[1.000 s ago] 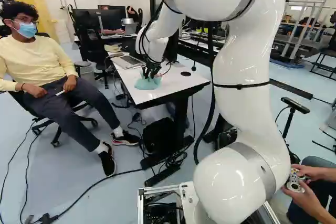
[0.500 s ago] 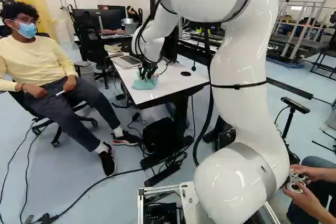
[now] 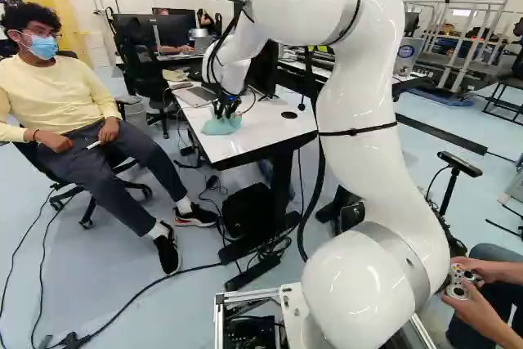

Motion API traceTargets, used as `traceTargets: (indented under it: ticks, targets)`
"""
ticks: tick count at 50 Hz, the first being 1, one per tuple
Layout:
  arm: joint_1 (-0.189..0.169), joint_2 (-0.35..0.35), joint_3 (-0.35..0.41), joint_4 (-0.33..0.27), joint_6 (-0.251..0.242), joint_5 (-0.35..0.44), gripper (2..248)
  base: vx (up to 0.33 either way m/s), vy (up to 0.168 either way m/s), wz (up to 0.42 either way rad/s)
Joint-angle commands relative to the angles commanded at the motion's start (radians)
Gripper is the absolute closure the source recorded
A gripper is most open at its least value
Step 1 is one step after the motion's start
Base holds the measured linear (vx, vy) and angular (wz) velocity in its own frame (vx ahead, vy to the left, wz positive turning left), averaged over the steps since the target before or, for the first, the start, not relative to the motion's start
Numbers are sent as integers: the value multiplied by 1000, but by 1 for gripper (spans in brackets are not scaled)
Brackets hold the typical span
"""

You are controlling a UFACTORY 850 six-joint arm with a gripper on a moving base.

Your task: Clean the table with the green towel

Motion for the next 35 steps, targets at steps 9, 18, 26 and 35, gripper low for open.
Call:
traceTargets:
  ticks: [9,18,26,35]
  targets:
    - [-24,-13,-18,0,0,0,200,0,0,0]
    - [-49,-13,-17,0,0,0,200,0,0,0]
    - [-70,-2,-3,0,0,0,200,0,0,0]
    - [-79,30,40,0,0,0,200,0,0,0]
